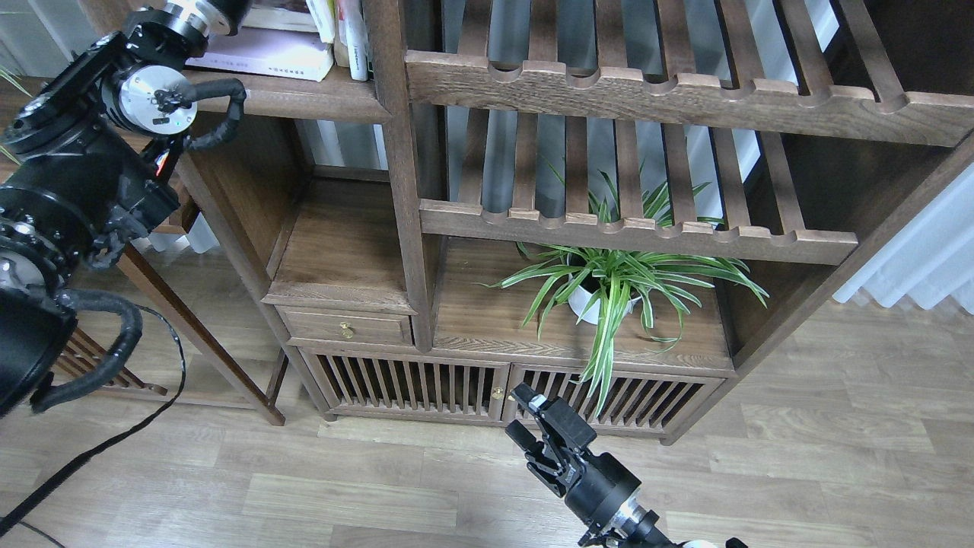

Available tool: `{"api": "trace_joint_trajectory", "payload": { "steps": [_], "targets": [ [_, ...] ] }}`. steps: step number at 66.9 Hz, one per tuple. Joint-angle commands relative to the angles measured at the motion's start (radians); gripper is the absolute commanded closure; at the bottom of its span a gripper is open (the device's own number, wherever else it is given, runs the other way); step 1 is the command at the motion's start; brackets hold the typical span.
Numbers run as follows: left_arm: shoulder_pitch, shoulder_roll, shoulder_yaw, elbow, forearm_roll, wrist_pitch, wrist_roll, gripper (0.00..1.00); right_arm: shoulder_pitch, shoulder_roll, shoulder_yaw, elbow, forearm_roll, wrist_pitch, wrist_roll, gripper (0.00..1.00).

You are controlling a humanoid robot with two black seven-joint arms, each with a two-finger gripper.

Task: Organize books on shelf
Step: 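Press the yellow-green book into place with the left gripper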

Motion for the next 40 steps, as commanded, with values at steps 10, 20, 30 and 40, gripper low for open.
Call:
{"api": "trace_joint_trajectory", "payload": {
  "steps": [10,20,30,40],
  "targets": [
    [0.026,-0.004,-0.024,-0.055,-0.14,0.0,-0.057,0.16,-0.006,0.0,0.0,0.001,0.001,0.0,0.0,0.01],
    [0.075,-0.013,-0.049,-0.135,-0.198,0.0,-0.063,0.06,-0.006,0.0,0.0,0.001,0.001,0.0,0.0,0.01],
    [0.164,-0.009,-0.084,-0.241,-0.204,0.0,-0.06,0.05,-0.006,0.0,0.002,0.001,0.001,0.0,0.0,0.01],
    [0.302,0.077,-0.125,-0.454,-0.199,0.0,-0.037,0.06,-0.007,0.0,0.005,0.018,0.001,0.0,0.008,0.01]
  ]
}}
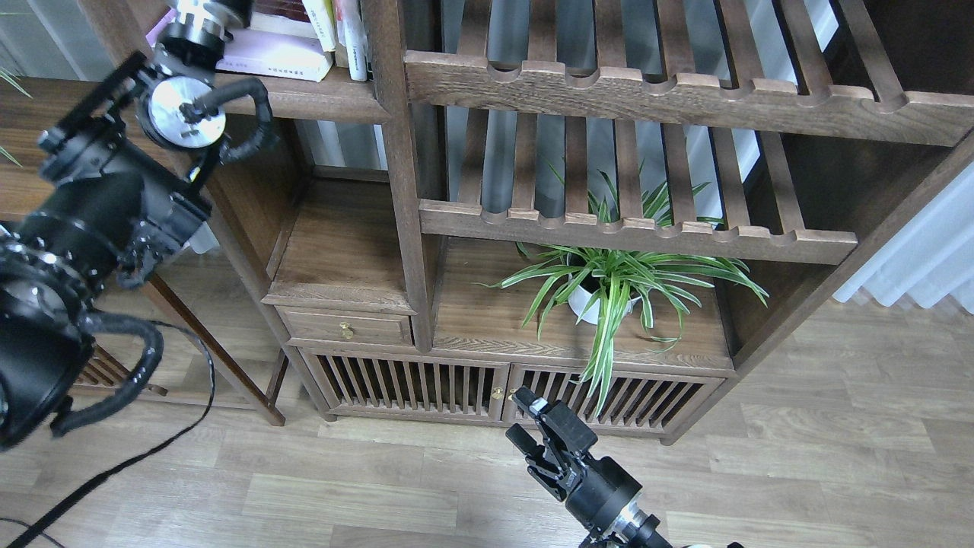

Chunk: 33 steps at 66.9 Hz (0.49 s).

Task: Organize books on shelf
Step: 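Press the yellow-green book into place with the left gripper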

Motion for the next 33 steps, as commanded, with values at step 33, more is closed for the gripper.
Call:
{"api": "trace_joint_trajectory", "payload": {
  "steps": [33],
  "targets": [
    [0.561,0.392,-0.01,-0.534,0.001,0.0,0.103,0.02,0.022,0.0,0.015,0.117,-0.001,0.0,0.046,0.01]
  ]
}}
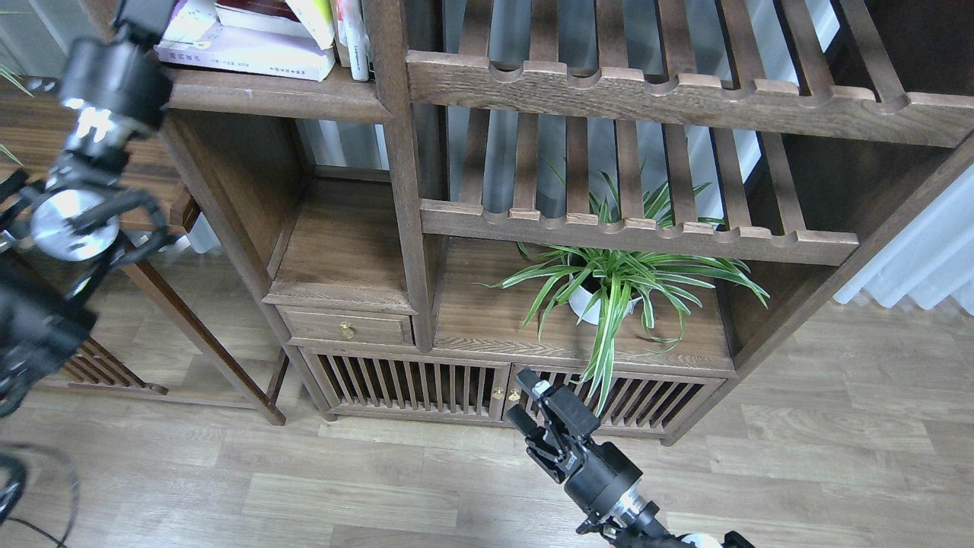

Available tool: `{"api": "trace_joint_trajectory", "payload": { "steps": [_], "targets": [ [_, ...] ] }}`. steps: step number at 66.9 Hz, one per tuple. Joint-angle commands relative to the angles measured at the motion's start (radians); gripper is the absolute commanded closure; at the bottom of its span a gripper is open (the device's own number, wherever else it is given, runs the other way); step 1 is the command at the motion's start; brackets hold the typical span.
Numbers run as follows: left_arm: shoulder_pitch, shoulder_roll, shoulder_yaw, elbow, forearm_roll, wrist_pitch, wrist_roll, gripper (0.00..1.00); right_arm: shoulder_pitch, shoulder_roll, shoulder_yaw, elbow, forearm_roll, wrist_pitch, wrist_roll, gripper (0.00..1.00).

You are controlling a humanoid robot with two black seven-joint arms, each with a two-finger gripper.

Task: Organize books on shelf
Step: 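Press the yellow-green book into place with the left gripper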

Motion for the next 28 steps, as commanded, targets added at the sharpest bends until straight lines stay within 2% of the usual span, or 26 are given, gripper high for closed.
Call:
{"api": "trace_joint_trajectory", "payload": {
  "steps": [1,10,28],
  "targets": [
    [0.13,0.013,0.018,-0.057,0.001,0.0,0.032,0.02,0.005,0.0,0.006,0.048,0.0,0.0,0.007,0.01],
    [0.23,0.002,0.036,-0.067,0.003,0.0,0.085,0.01,0.025,0.0,0.034,0.063,-0.002,0.0,0.008,0.01],
    [0.296,0.004,0.059,-0.053,0.0,0.0,0.089,0.01,0.067,0.0,0.04,0.063,-0.008,0.0,0.008,0.01]
  ]
}}
